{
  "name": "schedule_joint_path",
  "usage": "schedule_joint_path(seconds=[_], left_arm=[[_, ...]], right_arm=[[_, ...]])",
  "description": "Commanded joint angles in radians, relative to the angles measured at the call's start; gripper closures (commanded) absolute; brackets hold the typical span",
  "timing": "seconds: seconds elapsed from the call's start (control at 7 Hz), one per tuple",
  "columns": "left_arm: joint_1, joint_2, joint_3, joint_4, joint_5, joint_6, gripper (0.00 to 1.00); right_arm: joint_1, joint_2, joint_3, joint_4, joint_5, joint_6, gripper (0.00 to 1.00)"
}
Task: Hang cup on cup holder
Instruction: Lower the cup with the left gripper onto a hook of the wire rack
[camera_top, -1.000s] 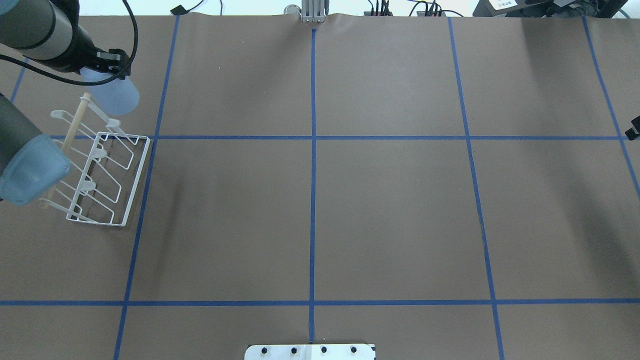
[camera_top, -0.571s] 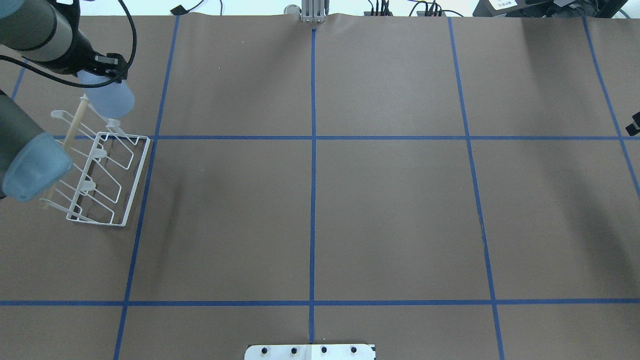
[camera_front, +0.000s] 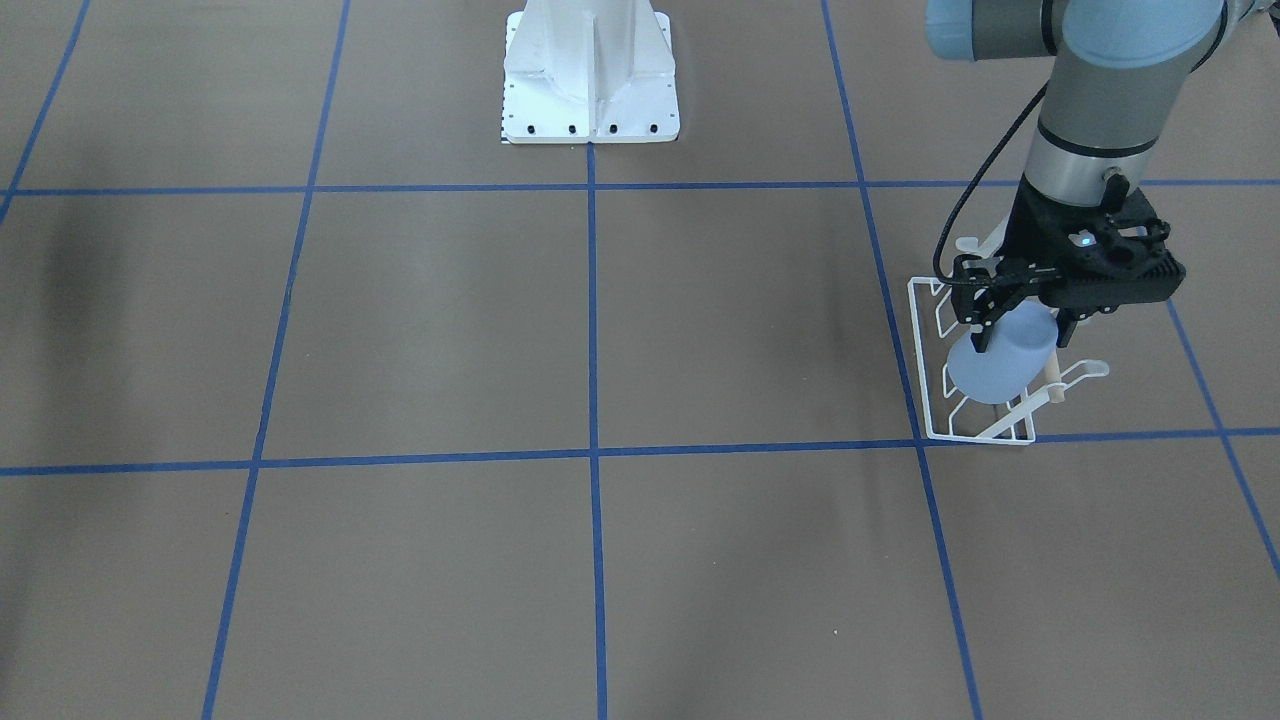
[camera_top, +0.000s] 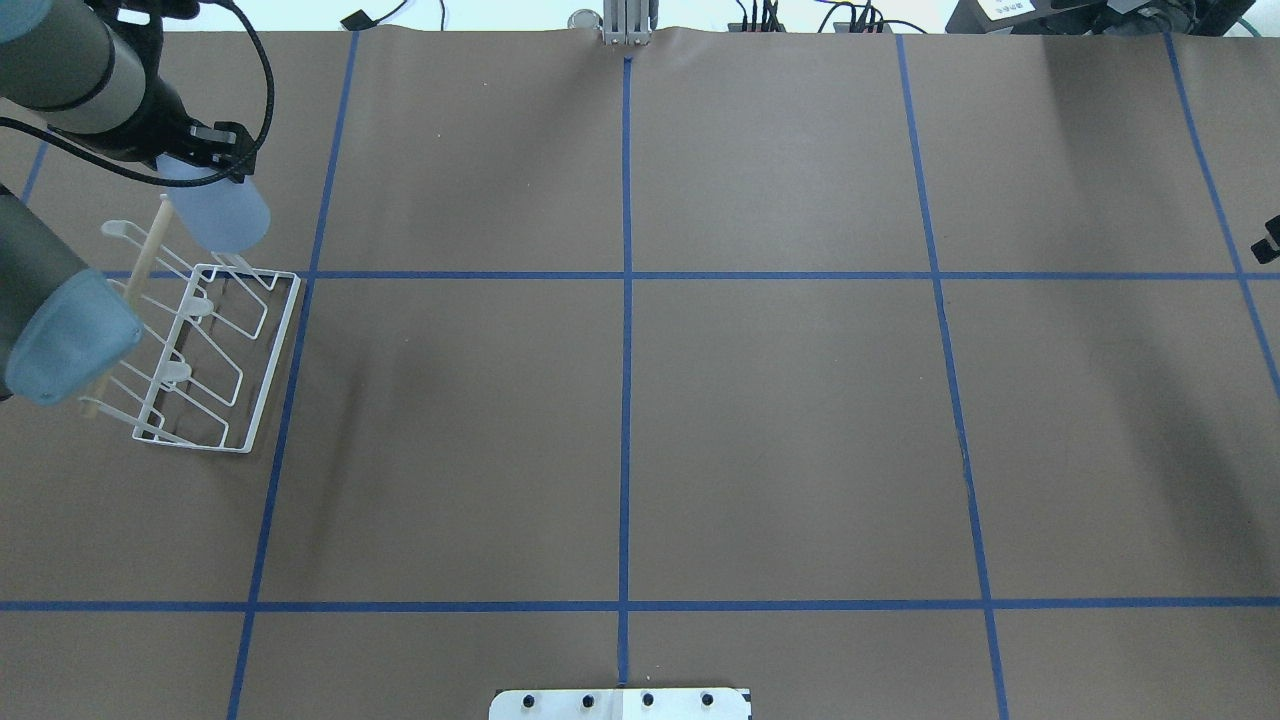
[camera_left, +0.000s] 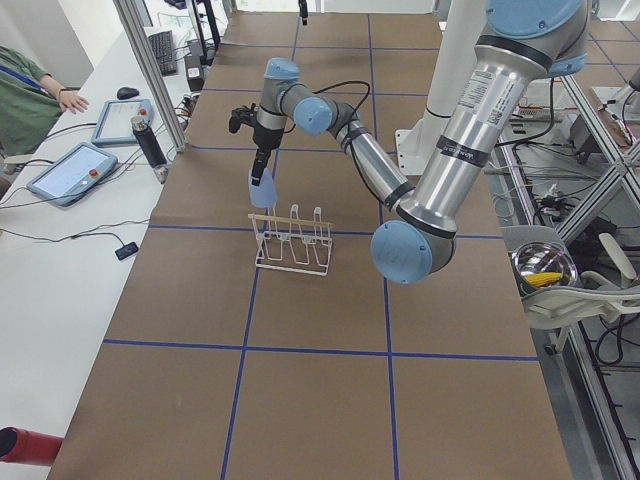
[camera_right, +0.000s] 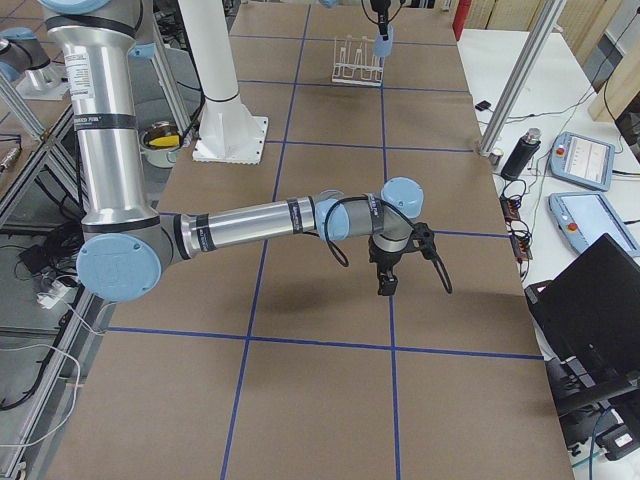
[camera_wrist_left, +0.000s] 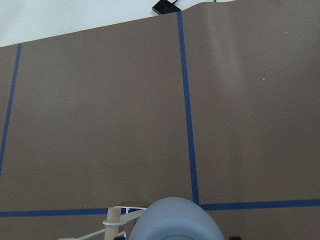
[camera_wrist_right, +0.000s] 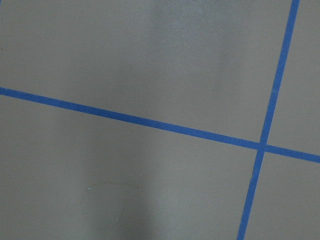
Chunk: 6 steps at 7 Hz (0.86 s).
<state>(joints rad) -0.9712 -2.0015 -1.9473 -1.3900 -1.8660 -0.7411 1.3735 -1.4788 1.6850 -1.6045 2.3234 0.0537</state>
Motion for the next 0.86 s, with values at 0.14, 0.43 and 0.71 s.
schedule_joint_path(seconds=[0.14, 0.43, 0.71], left_arm=[[0.003, 0.036, 0.001, -0.004, -0.022, 0.0, 1.0], [0.009, 0.035, 0.027, -0.004, -0.024, 0.0, 1.0], [0.011, 0.035, 0.057, -0.03, -0.038, 0.0, 1.0]], right_arm=[[0.002, 0.0, -0.001, 0.0, 0.001, 0.0, 0.0], [0.002, -0.002, -0.005, 0.0, 0.004, 0.0, 0.0], [0.002, -0.003, -0.002, 0.0, 0.002, 0.0, 0.0]])
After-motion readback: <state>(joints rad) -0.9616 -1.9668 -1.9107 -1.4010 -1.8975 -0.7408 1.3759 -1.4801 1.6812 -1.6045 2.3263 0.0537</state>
